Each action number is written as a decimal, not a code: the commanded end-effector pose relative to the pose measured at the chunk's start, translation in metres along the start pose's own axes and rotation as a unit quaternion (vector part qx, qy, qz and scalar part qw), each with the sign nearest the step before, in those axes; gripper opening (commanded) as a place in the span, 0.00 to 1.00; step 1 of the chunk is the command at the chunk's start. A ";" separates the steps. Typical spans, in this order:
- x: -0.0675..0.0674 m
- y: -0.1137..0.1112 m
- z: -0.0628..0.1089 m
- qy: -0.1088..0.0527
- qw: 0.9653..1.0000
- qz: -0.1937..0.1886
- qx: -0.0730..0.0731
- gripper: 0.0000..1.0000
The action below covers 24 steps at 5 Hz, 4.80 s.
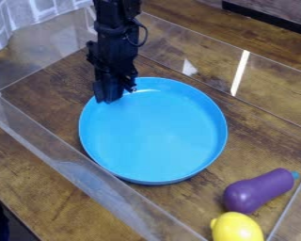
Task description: Move the carrot to the right side
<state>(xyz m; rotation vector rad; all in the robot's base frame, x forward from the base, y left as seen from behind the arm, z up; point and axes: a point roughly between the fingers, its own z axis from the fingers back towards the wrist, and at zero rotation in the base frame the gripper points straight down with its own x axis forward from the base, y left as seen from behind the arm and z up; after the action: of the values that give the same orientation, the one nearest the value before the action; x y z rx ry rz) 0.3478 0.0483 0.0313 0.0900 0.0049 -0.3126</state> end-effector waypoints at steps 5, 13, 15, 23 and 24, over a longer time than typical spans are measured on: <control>0.022 -0.001 0.026 -0.022 0.998 -0.046 0.028 0.00; 0.069 0.002 0.029 -0.047 0.994 -0.088 0.045 1.00; 0.079 0.010 0.034 -0.059 0.994 -0.084 0.043 1.00; 0.093 0.020 0.008 -0.062 0.993 -0.093 0.047 0.00; 0.086 0.015 0.015 -0.063 0.992 -0.099 0.050 0.00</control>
<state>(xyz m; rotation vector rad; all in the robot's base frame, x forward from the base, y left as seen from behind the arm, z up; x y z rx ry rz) 0.4303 0.0294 0.0305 0.1536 -0.0925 -0.5303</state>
